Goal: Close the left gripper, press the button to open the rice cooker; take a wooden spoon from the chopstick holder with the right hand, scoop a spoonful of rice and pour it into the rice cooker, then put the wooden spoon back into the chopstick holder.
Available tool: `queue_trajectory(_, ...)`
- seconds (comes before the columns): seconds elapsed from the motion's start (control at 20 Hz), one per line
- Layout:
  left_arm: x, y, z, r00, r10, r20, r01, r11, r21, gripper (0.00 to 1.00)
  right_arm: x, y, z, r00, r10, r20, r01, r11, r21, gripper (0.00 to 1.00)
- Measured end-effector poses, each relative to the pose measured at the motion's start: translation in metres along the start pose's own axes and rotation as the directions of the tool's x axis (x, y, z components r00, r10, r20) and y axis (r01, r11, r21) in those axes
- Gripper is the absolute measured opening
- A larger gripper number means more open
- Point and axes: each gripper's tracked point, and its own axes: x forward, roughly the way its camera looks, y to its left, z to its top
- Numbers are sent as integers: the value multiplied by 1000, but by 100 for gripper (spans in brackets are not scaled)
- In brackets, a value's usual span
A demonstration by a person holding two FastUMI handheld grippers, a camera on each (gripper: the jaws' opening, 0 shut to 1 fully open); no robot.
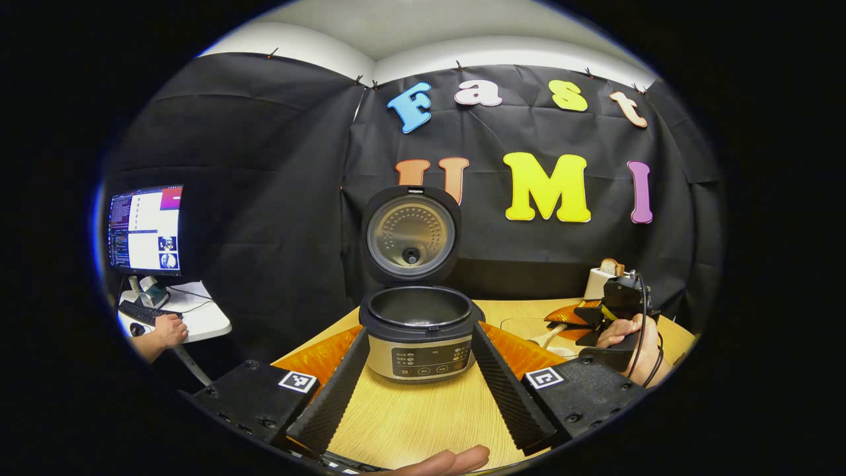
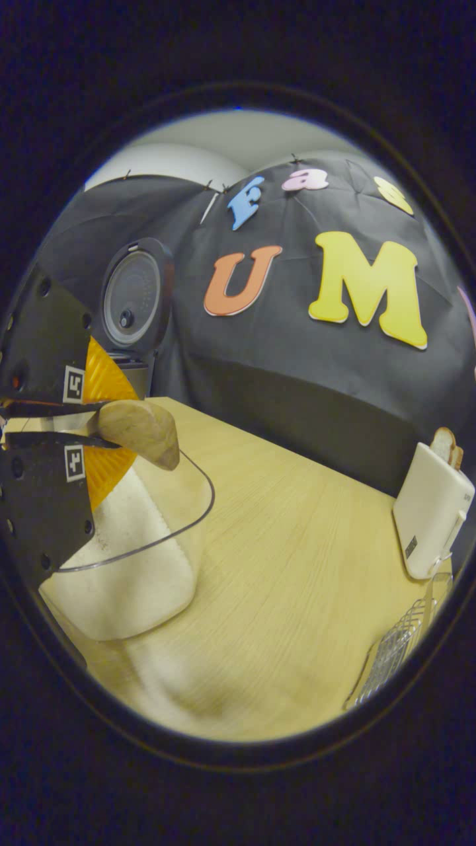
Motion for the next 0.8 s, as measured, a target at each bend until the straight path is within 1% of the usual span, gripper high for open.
queue_trajectory(0.2, 1, 3, -1, 1000, 5, -4, -5, 1000, 1, 99, -6, 5, 2, 999, 46, 8, -46, 997, 59, 8)
queue_trajectory(0.35, 1, 1, 0, 1000, 4, -4, -4, 1000, 2, 99, -12, 10, 8, 996, 84, 16, -85, 987, 134, 8)
queue_trajectory(0.6, 1, 3, -1, 1000, 9, -7, -9, 1000, 3, 99, -24, 13, 25, 993, 101, 59, -110, 979, 174, 8)
queue_trajectory(0.8, 1, 4, -2, 1000, 13, -10, -13, 1000, 3, 99, -37, 22, 39, 986, 142, 85, -157, 966, 205, 8)
